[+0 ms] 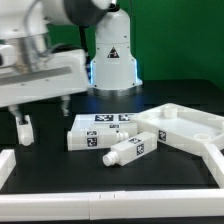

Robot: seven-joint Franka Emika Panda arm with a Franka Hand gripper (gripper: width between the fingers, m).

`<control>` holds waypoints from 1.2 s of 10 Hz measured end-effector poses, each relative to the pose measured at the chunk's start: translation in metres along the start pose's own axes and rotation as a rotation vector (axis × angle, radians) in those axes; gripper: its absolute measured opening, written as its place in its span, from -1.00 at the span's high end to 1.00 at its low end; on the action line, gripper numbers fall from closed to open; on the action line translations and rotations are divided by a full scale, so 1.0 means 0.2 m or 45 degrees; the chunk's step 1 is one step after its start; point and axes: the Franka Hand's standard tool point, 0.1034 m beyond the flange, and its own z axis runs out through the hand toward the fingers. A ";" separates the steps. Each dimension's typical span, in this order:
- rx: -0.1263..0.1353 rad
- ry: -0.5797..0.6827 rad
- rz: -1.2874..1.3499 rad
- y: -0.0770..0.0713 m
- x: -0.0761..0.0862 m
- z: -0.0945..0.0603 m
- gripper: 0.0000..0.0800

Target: Assemble desk

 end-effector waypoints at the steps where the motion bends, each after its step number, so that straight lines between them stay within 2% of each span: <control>1: 0.004 0.033 0.061 0.04 -0.08 0.03 -0.62; 2: 0.008 0.024 0.093 0.05 -0.10 0.03 -0.62; 4: 0.008 0.024 0.088 0.05 -0.10 0.03 -0.62; 5: -0.012 0.028 0.103 0.03 -0.06 0.02 -0.62; 6: -0.043 0.038 0.086 -0.05 0.06 -0.01 -0.62; 8: -0.031 0.041 0.268 -0.24 0.36 -0.08 -0.62; 9: -0.021 0.045 0.363 -0.30 0.51 -0.10 -0.62; 10: -0.019 0.042 0.391 -0.32 0.55 -0.10 -0.62; 12: -0.019 0.032 0.362 -0.30 0.52 -0.09 -0.62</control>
Offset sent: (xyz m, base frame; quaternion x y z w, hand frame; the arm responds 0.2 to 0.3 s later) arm 0.0000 0.0000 0.0000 0.0000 0.0000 0.0000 1.0000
